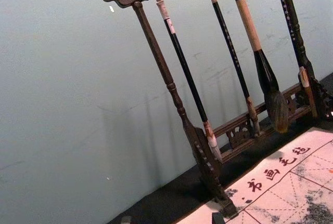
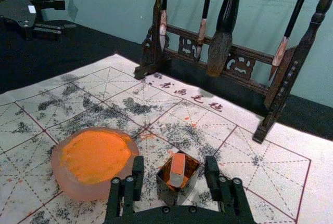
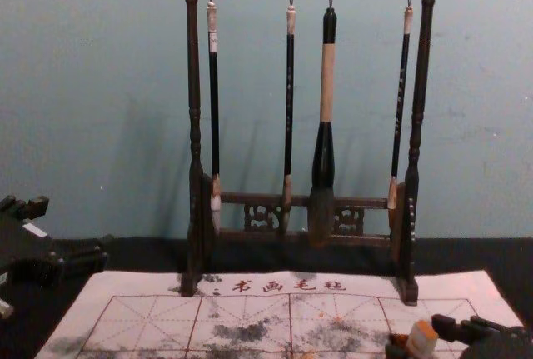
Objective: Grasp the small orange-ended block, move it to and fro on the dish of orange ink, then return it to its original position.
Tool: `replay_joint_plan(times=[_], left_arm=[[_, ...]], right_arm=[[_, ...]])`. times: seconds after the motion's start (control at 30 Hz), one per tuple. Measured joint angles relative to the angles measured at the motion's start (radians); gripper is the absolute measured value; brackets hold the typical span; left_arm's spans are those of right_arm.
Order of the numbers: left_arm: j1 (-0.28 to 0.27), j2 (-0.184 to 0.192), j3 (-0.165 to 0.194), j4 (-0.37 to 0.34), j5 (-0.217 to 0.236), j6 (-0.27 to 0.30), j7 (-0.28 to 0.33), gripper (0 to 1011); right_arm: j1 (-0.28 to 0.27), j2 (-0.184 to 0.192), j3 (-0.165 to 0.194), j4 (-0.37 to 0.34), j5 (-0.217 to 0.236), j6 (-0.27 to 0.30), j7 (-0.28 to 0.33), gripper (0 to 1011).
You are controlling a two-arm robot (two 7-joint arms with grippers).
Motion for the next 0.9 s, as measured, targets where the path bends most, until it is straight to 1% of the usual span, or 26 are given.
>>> replay_joint_plan(times=[0.03, 0.07, 0.13, 0.17, 0.2, 0.23, 0.27, 0.3, 0.33, 0.37, 0.43, 0.57, 0.6, 0.7, 0.9], left_arm=[[0.0, 0.0, 0.0, 0.0, 0.0, 0.0, 0.0, 1001], [0.0, 0.0, 0.0, 0.0, 0.0, 0.0, 0.0, 1001], [0.0, 0.0, 0.0, 0.0, 0.0, 0.0, 0.0, 1001], [0.0, 0.0, 0.0, 0.0, 0.0, 0.0, 0.0, 1001], [0.0, 0.0, 0.0, 0.0, 0.0, 0.0, 0.0, 1001], [0.0, 0.0, 0.0, 0.0, 0.0, 0.0, 0.0, 1001], [0.0, 0.0, 0.0, 0.0, 0.0, 0.0, 0.0, 1001], [0.0, 0.0, 0.0, 0.0, 0.0, 0.0, 0.0, 1001], [0.0, 0.0, 0.0, 0.0, 0.0, 0.0, 0.0, 1001], [0.0, 0.0, 0.0, 0.0, 0.0, 0.0, 0.0, 1001], [0.0, 0.0, 0.0, 0.0, 0.0, 0.0, 0.0, 1001], [0.0, 0.0, 0.0, 0.0, 0.0, 0.0, 0.0, 1001], [0.0, 0.0, 0.0, 0.0, 0.0, 0.0, 0.0, 1001], [0.0, 0.0, 0.0, 0.0, 0.0, 0.0, 0.0, 1001], [0.0, 0.0, 0.0, 0.0, 0.0, 0.0, 0.0, 1001]], right_arm=[[0.0, 0.0, 0.0, 0.0, 0.0, 0.0, 0.0, 734], [0.0, 0.0, 0.0, 0.0, 0.0, 0.0, 0.0, 681], [0.0, 0.0, 0.0, -0.001, 0.0, 0.0, 0.0, 612], [0.0, 0.0, 0.0, -0.001, 0.0, 0.0, 0.0, 612], [0.0, 0.0, 0.0, -0.001, 0.001, 0.0, -0.001, 549], [0.0, 0.0, 0.0, -0.001, 0.001, 0.0, -0.001, 508], [0.0, 0.0, 0.0, -0.001, 0.001, 0.0, -0.001, 508], [0.0, 0.0, 0.0, -0.001, 0.001, 0.0, -0.001, 478], [0.0, 0.0, 0.0, -0.001, 0.001, 0.0, -0.001, 405], [0.0, 0.0, 0.0, -0.001, 0.001, 0.0, -0.001, 405], [0.0, 0.0, 0.0, -0.001, 0.001, 0.0, -0.001, 333], [0.0, 0.0, 0.0, -0.001, 0.001, 0.0, -0.001, 226], [0.0, 0.0, 0.0, -0.001, 0.001, 0.0, -0.001, 170], [0.0, 0.0, 0.0, -0.001, 0.001, 0.0, -0.001, 108], [0.0, 0.0, 0.0, -0.001, 0.001, 0.0, -0.001, 108]])
